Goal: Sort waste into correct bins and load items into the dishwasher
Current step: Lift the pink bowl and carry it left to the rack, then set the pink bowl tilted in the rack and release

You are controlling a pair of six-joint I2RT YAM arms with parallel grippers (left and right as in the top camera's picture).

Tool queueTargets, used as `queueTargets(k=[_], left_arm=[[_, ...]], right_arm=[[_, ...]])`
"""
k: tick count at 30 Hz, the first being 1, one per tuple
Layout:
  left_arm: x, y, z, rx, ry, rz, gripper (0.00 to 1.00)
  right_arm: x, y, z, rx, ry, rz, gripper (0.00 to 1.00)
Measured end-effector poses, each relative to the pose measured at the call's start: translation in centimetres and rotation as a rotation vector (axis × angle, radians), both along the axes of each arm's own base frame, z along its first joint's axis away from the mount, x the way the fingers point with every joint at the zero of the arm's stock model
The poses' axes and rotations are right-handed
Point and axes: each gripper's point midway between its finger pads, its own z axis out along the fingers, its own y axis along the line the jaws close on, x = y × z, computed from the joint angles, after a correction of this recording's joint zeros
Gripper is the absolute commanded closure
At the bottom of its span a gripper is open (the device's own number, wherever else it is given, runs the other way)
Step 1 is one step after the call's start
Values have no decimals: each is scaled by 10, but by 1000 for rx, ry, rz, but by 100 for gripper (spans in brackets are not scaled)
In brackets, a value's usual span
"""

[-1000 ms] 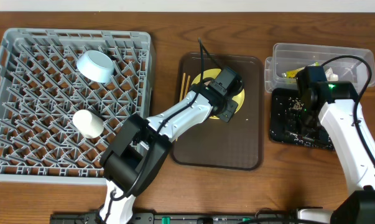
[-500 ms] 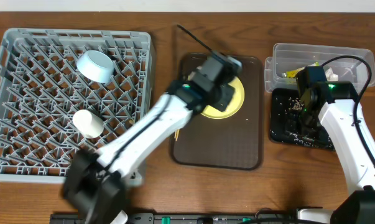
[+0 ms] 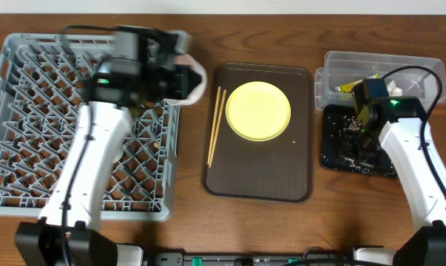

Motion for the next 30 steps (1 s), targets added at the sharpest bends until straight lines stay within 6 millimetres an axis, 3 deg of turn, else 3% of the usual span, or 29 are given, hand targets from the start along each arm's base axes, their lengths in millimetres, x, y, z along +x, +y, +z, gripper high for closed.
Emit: queueTargets(k=[5, 9, 20, 25, 30], left_arm=[[4, 39, 10, -218, 56, 17, 94], [5, 67, 7, -360, 123, 48, 94], [17, 130, -41, -561, 319, 198, 94], [19, 149, -51, -590, 336, 245, 94], [16, 150, -54, -617, 355, 251, 94]], right_arm=[[0, 0, 0, 0, 0, 0, 32], [0, 0, 0, -1, 0, 0, 32], [0, 0, 0, -2, 0, 0, 33], [1, 0, 0, -2, -3, 0, 33], [1, 0, 0, -2, -4, 0, 33]])
